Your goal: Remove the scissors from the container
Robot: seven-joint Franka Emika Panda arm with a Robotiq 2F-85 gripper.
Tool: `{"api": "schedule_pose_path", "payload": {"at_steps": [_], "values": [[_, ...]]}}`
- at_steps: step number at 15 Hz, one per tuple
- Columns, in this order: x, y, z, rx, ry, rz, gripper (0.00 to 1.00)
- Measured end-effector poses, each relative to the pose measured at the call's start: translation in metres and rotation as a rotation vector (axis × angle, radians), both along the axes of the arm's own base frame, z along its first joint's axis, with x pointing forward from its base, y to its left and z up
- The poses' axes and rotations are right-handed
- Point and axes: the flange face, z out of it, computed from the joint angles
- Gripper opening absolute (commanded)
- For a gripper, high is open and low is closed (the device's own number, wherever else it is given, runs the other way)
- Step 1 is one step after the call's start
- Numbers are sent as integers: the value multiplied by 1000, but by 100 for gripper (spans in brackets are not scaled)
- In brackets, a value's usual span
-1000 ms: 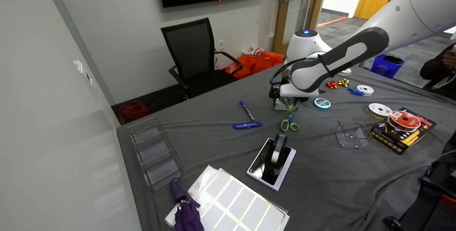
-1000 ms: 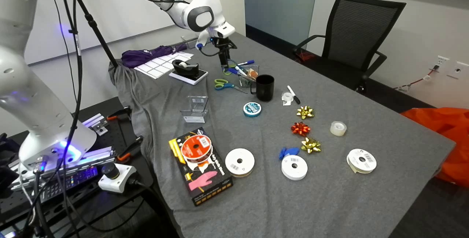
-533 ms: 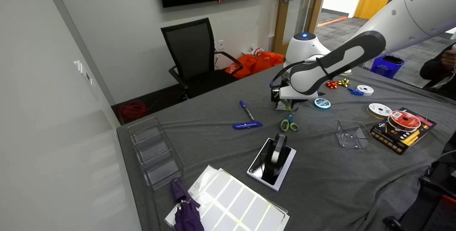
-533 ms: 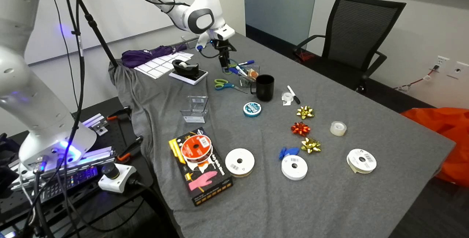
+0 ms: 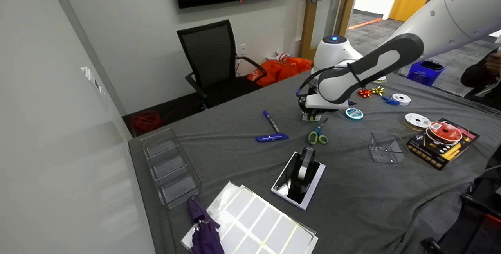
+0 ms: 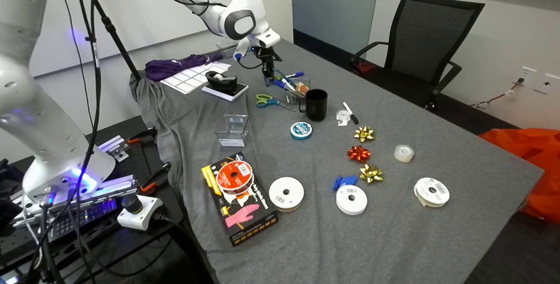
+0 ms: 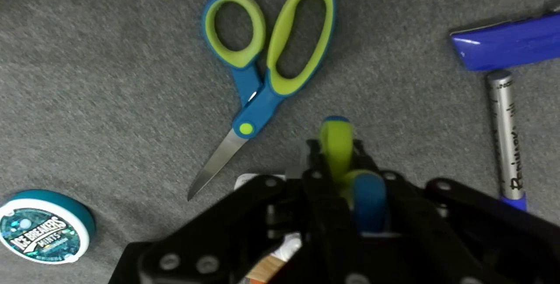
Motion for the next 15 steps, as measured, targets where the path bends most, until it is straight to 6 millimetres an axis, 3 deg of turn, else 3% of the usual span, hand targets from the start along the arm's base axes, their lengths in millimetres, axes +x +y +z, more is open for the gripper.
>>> {"api": "schedule_pose_path", "payload": {"at_steps": [1, 10, 15], "values": [[0, 0, 0, 0, -1, -4, 4], [7, 6, 15, -7, 2, 9, 4], [8, 15, 54, -22, 51, 37, 4]]}}
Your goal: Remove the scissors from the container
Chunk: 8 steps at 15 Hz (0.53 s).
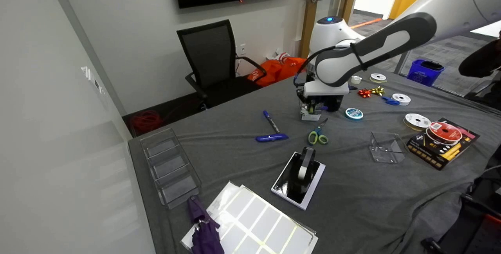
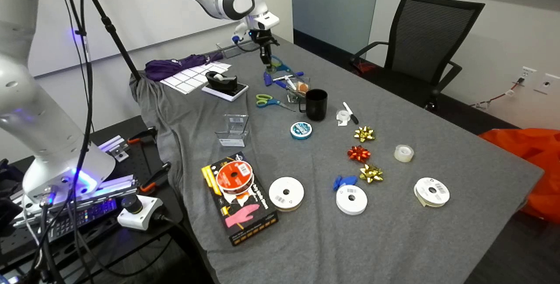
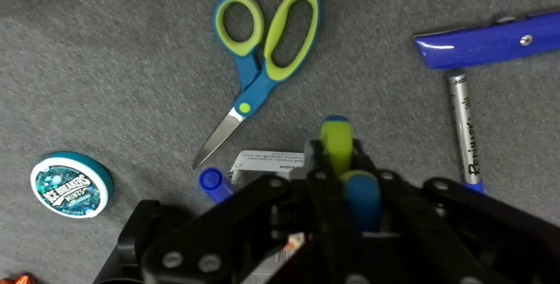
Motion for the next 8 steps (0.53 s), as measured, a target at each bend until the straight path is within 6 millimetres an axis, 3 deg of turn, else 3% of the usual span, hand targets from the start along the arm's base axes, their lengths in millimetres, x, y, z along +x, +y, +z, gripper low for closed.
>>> {"api": "schedule_pose_path", "payload": {"at_steps": [5, 8], "values": [[-9, 6, 55, 69, 41, 128, 4], [-20, -13, 81, 156, 95, 253, 4]]}}
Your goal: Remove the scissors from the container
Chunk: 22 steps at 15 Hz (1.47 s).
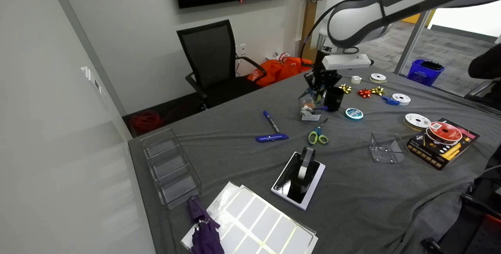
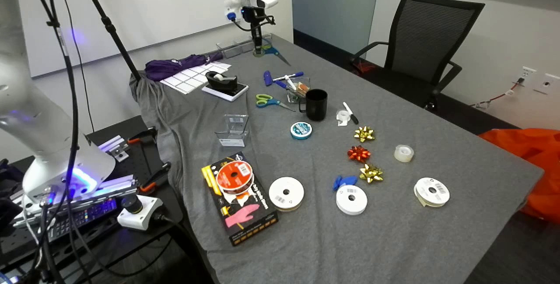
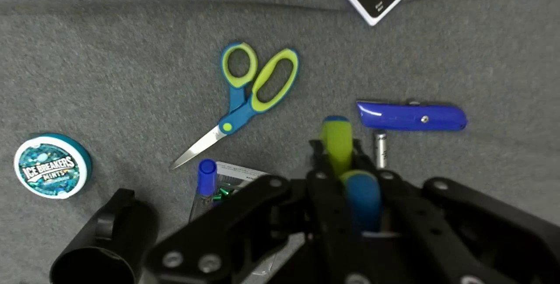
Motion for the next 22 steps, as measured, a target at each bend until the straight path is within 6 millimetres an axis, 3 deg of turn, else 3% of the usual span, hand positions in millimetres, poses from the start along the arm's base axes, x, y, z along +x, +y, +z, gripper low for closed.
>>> {"api": "schedule_pose_path", "payload": {"at_steps": [6, 11, 15, 22], "values": [[-39, -59, 30, 96, 268, 177, 4], [-58, -88, 22, -16, 448, 181, 4], [-47, -85, -17, -174, 420, 94, 4], [-49, -54, -131, -578, 381, 15, 4]]}}
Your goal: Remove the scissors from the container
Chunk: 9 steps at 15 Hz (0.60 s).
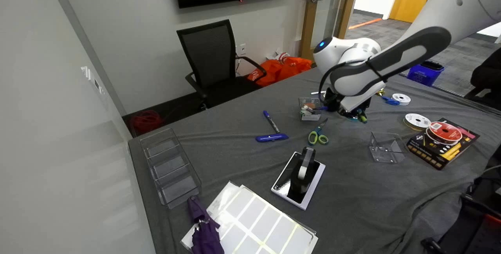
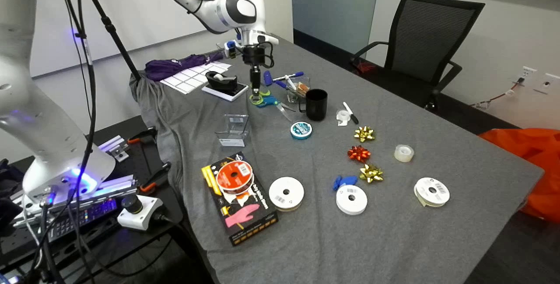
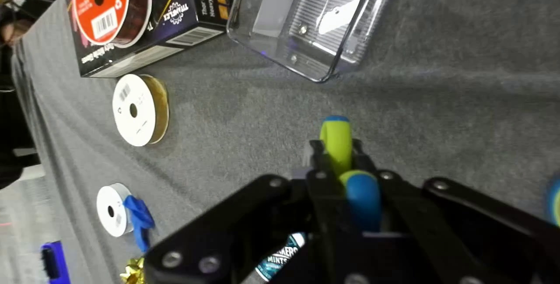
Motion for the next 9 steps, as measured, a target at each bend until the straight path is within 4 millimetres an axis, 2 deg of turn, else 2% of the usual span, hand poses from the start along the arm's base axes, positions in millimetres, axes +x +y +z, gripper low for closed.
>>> {"api": "schedule_pose_path", "payload": {"at_steps": [1, 2, 3, 6, 9], "values": [[-2, 5, -14, -60, -7, 3, 4], [-4, 10, -26, -113, -15, 6, 39], [-6, 15, -38, -160, -22, 11, 40], [-11, 27, -65, -245, -45, 44, 61], [-12, 32, -74, -259, -57, 65, 81]]}}
